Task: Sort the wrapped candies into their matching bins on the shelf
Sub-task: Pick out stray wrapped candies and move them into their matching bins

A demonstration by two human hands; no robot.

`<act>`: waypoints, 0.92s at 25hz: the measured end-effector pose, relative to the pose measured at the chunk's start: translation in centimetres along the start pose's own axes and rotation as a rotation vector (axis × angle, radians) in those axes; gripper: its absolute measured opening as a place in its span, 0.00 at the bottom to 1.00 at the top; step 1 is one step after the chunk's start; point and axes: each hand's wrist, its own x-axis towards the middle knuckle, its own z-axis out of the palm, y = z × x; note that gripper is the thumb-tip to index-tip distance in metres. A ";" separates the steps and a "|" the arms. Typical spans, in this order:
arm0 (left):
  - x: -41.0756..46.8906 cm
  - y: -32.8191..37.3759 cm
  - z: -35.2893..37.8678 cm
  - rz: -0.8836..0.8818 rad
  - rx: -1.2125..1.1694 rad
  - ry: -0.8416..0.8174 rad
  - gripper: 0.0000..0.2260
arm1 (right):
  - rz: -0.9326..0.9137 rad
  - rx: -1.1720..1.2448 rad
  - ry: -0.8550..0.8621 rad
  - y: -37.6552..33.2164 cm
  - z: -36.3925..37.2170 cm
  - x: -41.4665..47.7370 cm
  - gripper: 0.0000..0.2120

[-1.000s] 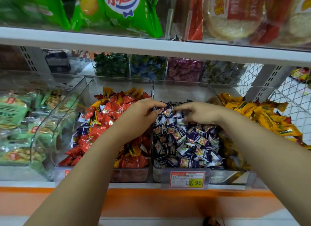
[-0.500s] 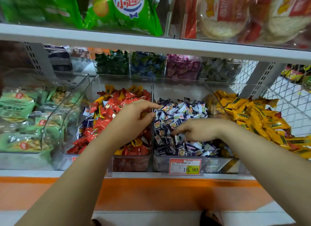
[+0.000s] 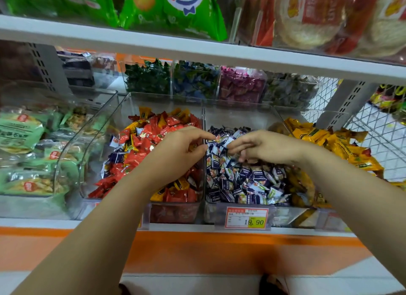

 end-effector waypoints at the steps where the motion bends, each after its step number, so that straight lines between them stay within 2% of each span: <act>1: 0.0 0.0 0.0 0.002 0.006 0.001 0.13 | -0.012 0.108 -0.096 -0.8 0.4 -1.0 0.15; 4: 0.0 0.1 0.0 0.002 0.009 -0.001 0.13 | 0.039 0.127 -0.440 -2.0 3.8 -1.8 0.14; 6: -0.1 0.1 0.0 0.002 0.008 0.001 0.13 | 0.084 0.054 -0.504 -2.0 5.9 -1.1 0.14; 12: 0.0 -0.3 0.2 0.003 -0.010 -0.006 0.13 | 0.127 0.099 -0.277 -1.1 4.8 0.8 0.25; 17: 0.2 -0.5 0.1 0.006 0.002 -0.005 0.13 | 0.127 0.178 -0.167 -0.3 4.2 2.1 0.27; 23: 0.0 0.3 -0.2 -0.015 0.014 -0.013 0.13 | 0.066 0.159 -0.053 -0.1 3.5 1.4 0.25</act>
